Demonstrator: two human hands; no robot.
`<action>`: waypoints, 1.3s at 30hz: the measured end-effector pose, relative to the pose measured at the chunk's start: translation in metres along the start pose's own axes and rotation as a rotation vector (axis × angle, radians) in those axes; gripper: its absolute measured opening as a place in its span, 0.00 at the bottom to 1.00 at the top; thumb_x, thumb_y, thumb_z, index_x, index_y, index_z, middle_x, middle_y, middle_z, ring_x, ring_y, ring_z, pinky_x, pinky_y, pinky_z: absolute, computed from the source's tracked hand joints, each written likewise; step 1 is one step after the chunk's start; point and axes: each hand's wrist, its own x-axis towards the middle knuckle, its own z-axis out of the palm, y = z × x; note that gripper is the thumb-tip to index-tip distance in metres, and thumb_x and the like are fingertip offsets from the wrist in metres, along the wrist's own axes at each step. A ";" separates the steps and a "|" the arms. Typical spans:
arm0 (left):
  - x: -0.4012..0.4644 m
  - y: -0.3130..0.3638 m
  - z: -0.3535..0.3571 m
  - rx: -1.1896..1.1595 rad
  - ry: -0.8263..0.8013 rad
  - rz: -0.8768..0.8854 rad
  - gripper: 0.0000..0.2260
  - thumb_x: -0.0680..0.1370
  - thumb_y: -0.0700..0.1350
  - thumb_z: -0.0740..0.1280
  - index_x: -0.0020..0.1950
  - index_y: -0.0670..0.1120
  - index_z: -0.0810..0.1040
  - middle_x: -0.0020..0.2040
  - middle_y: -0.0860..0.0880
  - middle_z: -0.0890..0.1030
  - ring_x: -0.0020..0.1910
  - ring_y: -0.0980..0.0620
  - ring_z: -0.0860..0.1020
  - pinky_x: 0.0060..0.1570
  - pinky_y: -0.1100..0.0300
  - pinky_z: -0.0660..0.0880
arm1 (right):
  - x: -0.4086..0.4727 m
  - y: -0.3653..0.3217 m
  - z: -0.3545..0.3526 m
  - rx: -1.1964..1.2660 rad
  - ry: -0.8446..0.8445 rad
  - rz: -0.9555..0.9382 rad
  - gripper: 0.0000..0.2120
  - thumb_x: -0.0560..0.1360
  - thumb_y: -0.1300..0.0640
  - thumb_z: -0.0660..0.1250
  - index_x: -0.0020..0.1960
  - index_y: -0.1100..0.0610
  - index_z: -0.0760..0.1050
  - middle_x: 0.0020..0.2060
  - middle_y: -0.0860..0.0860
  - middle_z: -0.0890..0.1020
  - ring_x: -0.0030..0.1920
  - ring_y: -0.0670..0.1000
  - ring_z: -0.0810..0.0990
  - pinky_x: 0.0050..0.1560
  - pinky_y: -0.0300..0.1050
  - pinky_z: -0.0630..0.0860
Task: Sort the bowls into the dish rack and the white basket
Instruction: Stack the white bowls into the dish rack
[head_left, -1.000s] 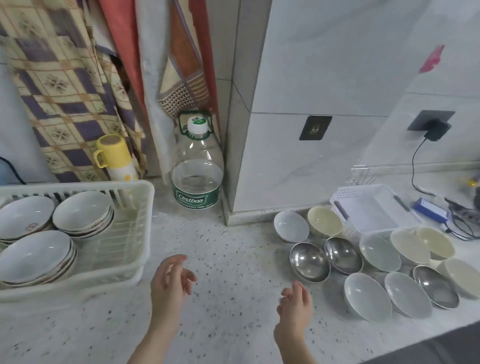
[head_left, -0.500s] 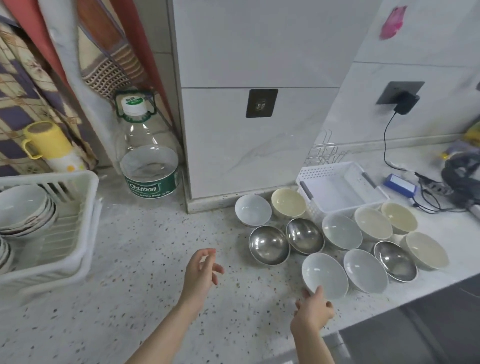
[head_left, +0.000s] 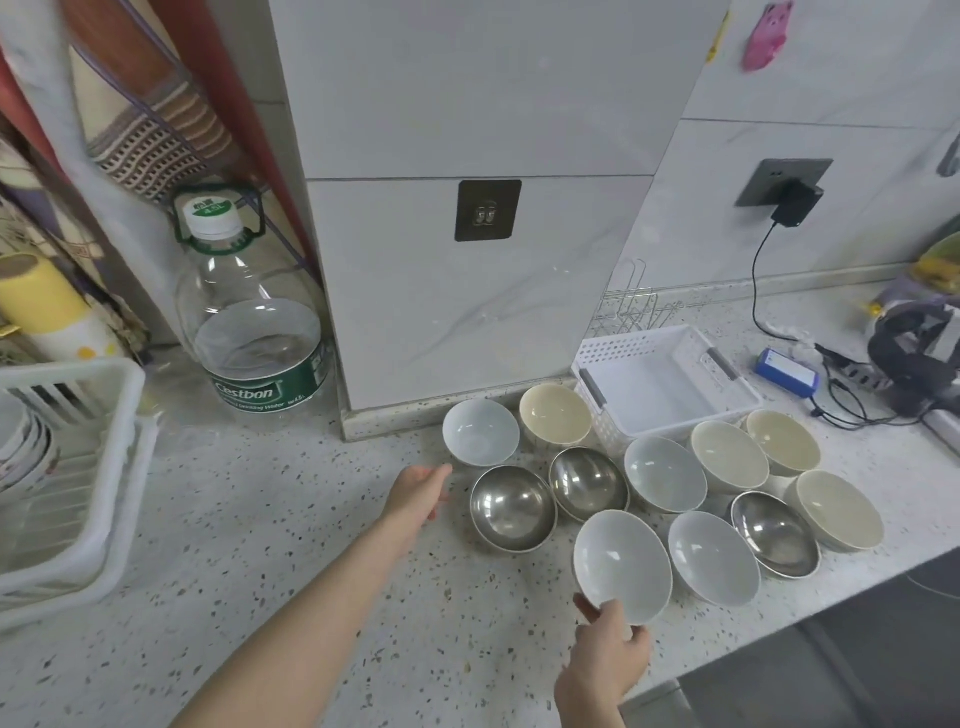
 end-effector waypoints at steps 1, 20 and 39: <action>0.006 0.005 0.004 -0.015 -0.012 -0.037 0.10 0.80 0.56 0.62 0.49 0.50 0.73 0.49 0.48 0.83 0.32 0.53 0.72 0.28 0.62 0.63 | 0.001 -0.003 0.001 -0.010 -0.020 -0.020 0.18 0.73 0.59 0.59 0.63 0.56 0.68 0.39 0.56 0.85 0.28 0.51 0.62 0.30 0.44 0.62; 0.031 0.025 0.009 -0.122 0.138 -0.008 0.06 0.77 0.40 0.63 0.42 0.43 0.78 0.28 0.47 0.83 0.25 0.56 0.72 0.27 0.62 0.65 | -0.001 -0.030 0.021 -0.178 -0.280 -0.192 0.17 0.75 0.62 0.60 0.63 0.55 0.69 0.38 0.60 0.85 0.27 0.50 0.62 0.32 0.44 0.65; -0.113 0.021 -0.229 -0.157 0.267 0.245 0.12 0.77 0.38 0.61 0.33 0.43 0.72 0.20 0.52 0.75 0.38 0.49 0.77 0.32 0.60 0.62 | -0.147 0.036 0.070 -0.390 -0.779 -0.420 0.14 0.73 0.60 0.62 0.54 0.44 0.74 0.34 0.45 0.83 0.36 0.44 0.78 0.41 0.46 0.74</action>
